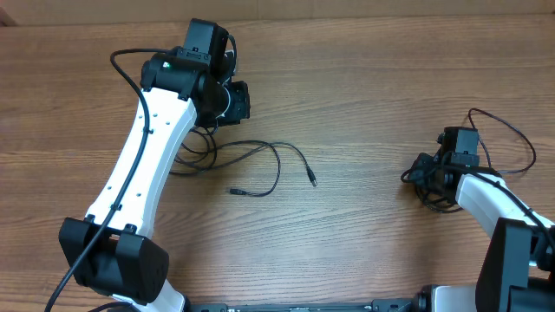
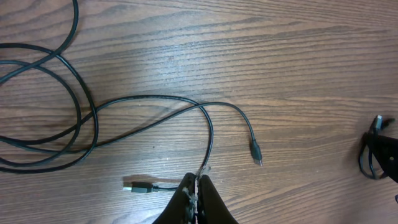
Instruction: Untangle cables
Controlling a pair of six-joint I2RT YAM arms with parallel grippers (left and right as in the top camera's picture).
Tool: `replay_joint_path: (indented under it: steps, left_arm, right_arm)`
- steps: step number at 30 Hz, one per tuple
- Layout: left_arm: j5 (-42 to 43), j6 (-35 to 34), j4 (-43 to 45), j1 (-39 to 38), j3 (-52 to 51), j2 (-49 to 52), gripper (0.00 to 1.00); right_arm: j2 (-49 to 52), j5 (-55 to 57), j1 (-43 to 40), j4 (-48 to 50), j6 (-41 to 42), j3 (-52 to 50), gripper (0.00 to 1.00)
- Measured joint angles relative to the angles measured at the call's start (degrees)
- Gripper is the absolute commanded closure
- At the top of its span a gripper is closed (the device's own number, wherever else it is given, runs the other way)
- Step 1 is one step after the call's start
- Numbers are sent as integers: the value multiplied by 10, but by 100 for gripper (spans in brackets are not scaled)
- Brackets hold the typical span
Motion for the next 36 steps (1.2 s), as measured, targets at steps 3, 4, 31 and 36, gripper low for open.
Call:
replay_joint_path:
  steps: [3,4,31,36]
  left_arm:
    - [0,0,0,0,0,0,96]
    - [0,0,0,0,0,0,96]
    - [0,-2,-2,0,0,0,91]
    - [-28,-2,-36,0,0,0,74]
  right_arm:
    - [0,0,0,10,2,-4,96]
    - [0,0,0,17,1,-5,96]
    - [3,-70,-71,-146,0,227,9]
    - [3,-154,-58,-197,-16,227,6]
